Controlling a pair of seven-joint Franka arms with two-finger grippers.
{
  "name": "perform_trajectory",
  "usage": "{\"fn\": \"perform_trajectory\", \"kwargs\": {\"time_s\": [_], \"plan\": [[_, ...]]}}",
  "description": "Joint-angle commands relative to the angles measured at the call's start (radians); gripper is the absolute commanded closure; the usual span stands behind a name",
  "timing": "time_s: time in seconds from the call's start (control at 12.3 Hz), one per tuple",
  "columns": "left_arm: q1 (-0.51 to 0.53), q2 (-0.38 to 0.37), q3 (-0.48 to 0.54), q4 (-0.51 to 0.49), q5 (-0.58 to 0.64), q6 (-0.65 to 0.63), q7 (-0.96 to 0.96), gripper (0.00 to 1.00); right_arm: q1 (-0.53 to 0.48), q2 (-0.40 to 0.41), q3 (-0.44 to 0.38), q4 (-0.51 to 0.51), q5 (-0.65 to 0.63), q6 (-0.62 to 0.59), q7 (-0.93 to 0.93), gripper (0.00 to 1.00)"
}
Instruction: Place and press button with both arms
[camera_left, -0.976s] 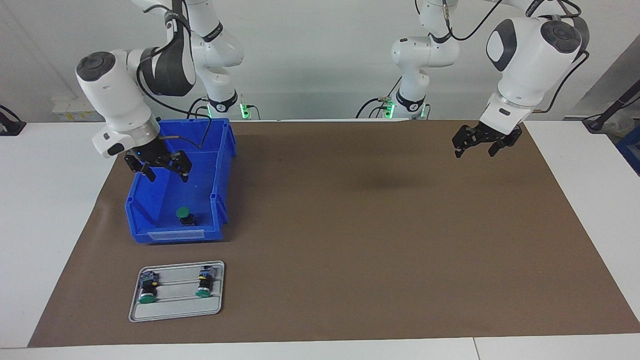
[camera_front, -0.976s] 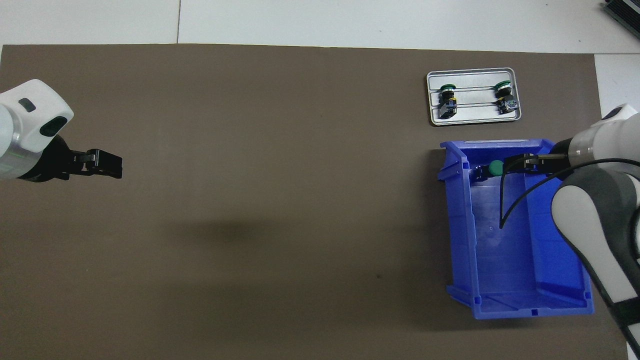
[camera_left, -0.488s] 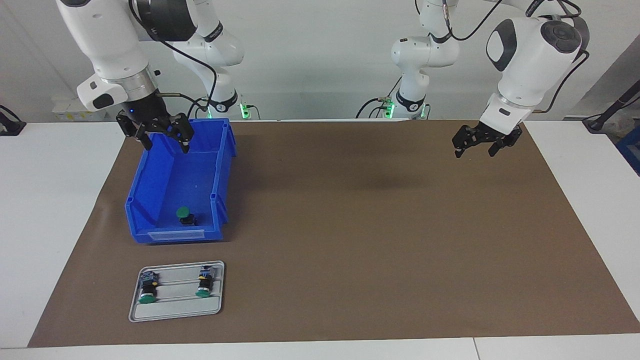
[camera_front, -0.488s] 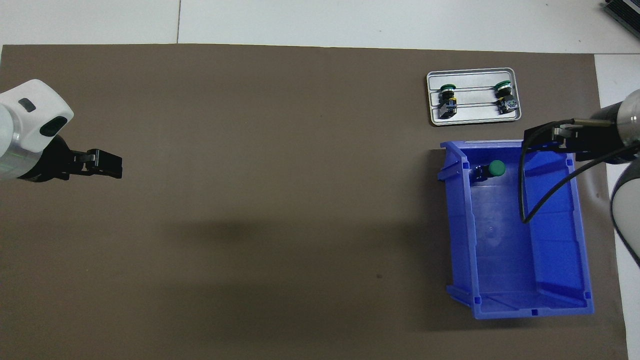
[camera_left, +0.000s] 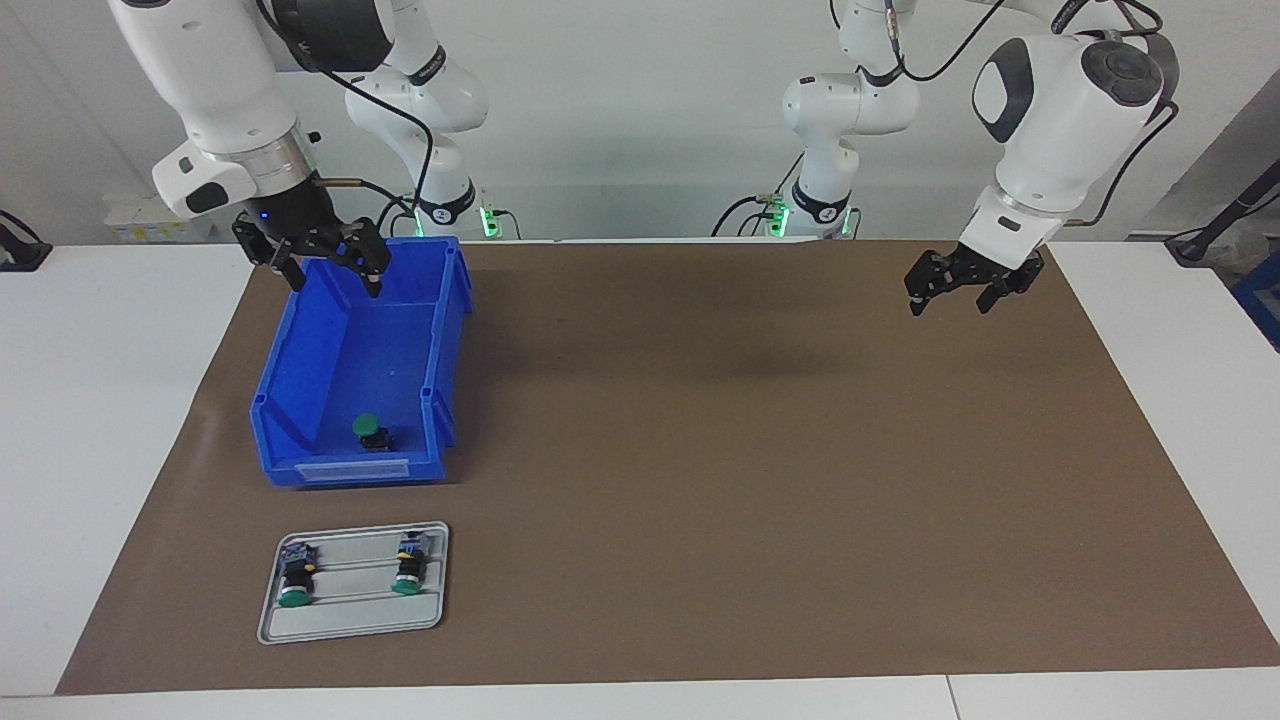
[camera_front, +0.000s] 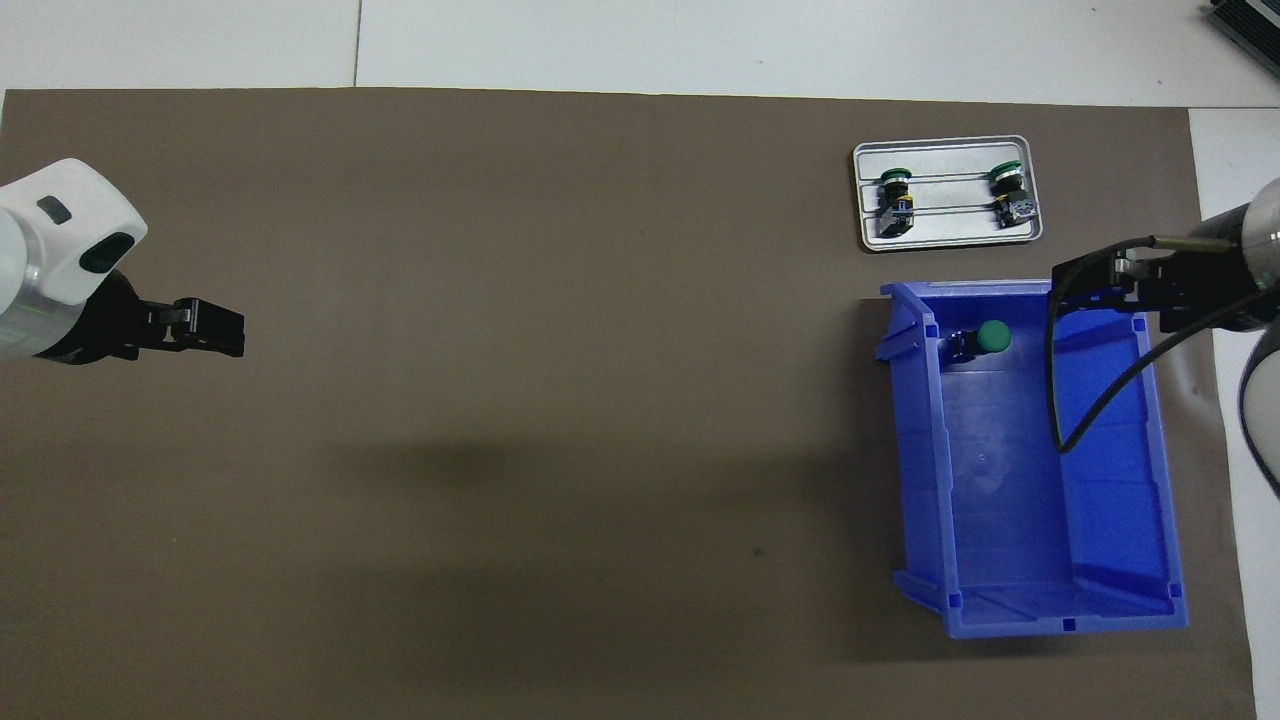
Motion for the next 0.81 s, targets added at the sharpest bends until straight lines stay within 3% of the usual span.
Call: {"fn": "perform_trajectory", "kwargs": {"time_s": [0.0, 0.73], "plan": [[0.012, -0.026, -0.009, -0.023, 0.017, 0.005, 0.005, 0.00, -0.014, -0.013, 0.001, -0.002, -0.008, -0.001, 0.004, 0.01], [0.012, -0.026, -0.009, -0.023, 0.017, 0.005, 0.005, 0.00, -0.011, -0.020, 0.000, -0.021, -0.015, -0.002, -0.041, 0.00]]}}
